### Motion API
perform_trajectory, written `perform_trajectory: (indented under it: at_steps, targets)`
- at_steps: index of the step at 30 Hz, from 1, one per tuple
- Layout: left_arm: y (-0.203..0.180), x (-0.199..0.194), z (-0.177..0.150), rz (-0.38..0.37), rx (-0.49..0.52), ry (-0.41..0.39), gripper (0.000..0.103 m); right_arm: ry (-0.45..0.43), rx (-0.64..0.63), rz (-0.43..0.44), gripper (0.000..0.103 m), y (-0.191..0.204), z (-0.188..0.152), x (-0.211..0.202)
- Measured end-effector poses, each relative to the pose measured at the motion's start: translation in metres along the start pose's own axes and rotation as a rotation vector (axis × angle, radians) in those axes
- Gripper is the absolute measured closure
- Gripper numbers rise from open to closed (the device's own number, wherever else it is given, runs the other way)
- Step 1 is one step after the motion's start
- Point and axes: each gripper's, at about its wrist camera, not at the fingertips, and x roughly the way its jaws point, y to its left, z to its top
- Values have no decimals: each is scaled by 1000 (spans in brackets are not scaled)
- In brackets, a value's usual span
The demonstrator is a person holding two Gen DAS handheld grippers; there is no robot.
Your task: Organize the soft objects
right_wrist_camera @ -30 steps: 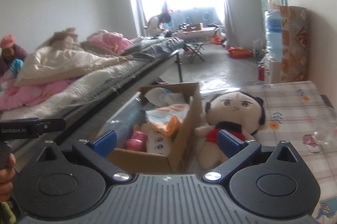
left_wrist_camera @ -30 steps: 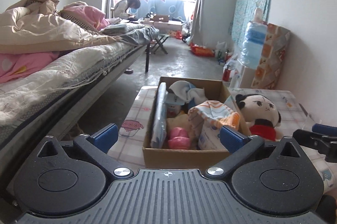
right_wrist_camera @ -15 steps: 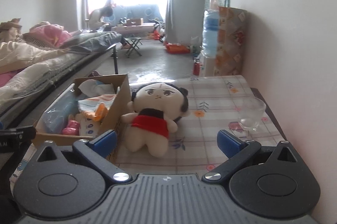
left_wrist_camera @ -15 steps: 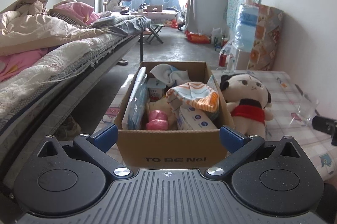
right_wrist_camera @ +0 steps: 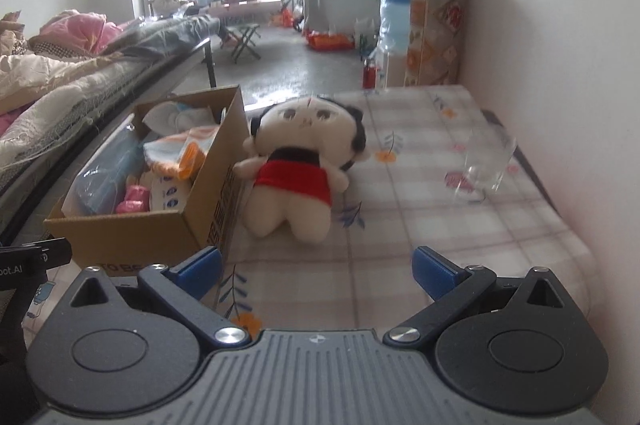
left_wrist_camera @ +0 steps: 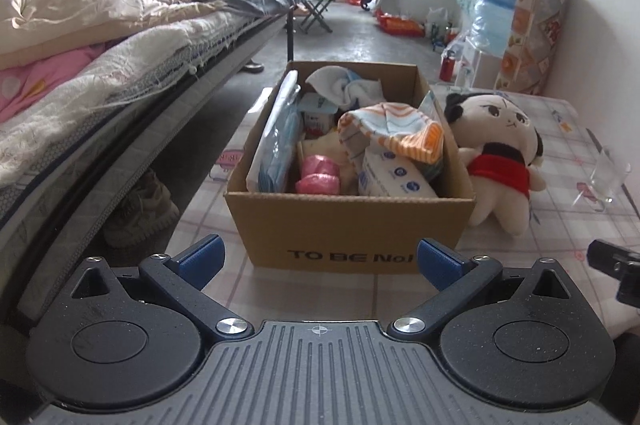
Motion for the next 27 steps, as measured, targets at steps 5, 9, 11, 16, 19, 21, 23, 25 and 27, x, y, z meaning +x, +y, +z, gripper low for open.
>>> perform_trajectory:
  at_steps: [5,9,11,16,19,21,23,25,27]
  targets:
    - [4,-1,-1,14,4,4,0,11,-27,2,0,11,-6,0]
    - [4,-2,0,30,4,0,0,-1,-51,2,0,19,-5,-2]
    - [4,-2,0,38,5,-3,0,-4,-58,9,0,22,-5,-3]
    - [5,0,-3,50,12,6,0,6,-65,25,0,28,-6,-1]
    - [6,2,-5,55,18,17,0,12,-67,28,0,31,-7,2]
    - [7,4,-6,64,23,19,0,12,-68,26,0,32,-8,4]
    - [7,6,-8,71,27,25,0,15,-71,25,0,34,-10,6]
    - [9,9,-9,72,27,38,0,26,-69,28,0,35,-13,9]
    - [11,11,-9,75,29,48,0,42,-67,32,0,36,-14,13]
